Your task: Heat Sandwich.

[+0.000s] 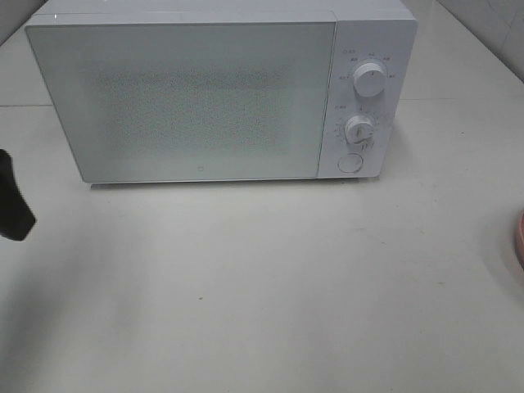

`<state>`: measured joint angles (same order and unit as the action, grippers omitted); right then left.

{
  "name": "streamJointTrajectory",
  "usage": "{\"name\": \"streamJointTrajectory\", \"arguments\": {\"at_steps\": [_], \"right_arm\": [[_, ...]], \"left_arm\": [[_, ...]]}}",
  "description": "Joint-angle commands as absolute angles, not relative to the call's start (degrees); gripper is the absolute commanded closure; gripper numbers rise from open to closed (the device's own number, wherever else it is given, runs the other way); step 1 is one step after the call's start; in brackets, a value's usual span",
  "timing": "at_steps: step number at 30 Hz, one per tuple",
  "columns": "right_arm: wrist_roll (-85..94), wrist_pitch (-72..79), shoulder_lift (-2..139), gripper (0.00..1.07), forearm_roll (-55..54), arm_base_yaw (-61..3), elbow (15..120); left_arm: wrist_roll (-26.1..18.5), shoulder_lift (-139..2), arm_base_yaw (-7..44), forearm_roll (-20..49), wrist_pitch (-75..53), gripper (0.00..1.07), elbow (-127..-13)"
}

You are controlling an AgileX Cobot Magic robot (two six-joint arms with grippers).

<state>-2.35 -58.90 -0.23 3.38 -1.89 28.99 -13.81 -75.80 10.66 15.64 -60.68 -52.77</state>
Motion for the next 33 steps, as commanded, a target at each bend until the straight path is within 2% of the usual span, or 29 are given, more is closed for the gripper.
{"name": "streamJointTrajectory", "arguments": {"at_steps": [1,6,9,21,28,33], "right_arm": [[-2.06,-58.84,-1.83,0.32,3.15,-1.55,28.99],[-2.06,-58.84,-1.83,0.32,3.15,-1.55,28.99],[-2.06,-58.84,-1.83,0.32,3.15,-1.55,28.99],[-2.06,-58.84,-1.83,0.32,3.15,-1.55,28.99],[-2.06,-58.84,-1.83,0.32,3.15,-1.55,28.99],[-2.06,-58.84,-1.83,0.32,3.15,-1.55,28.99]], "left_arm": [[-12.83,-71.56,4.64,13.98,-64.74,0.06,-52.14],[-11.52,-64.74,-0.46,13.69,-63.60,0.06,-48.64],[-11.52,-61.65,-1.03,13.52,-63.08,0.06,-47.04],[-11.75,-43.14,-1.03,13.29,-61.59,0.06,-37.01],[-11.52,-29.05,-1.03,12.15,-54.66,0.06,-29.74],[-11.63,-21.66,-1.03,11.40,-53.80,0.06,-29.85]]}}
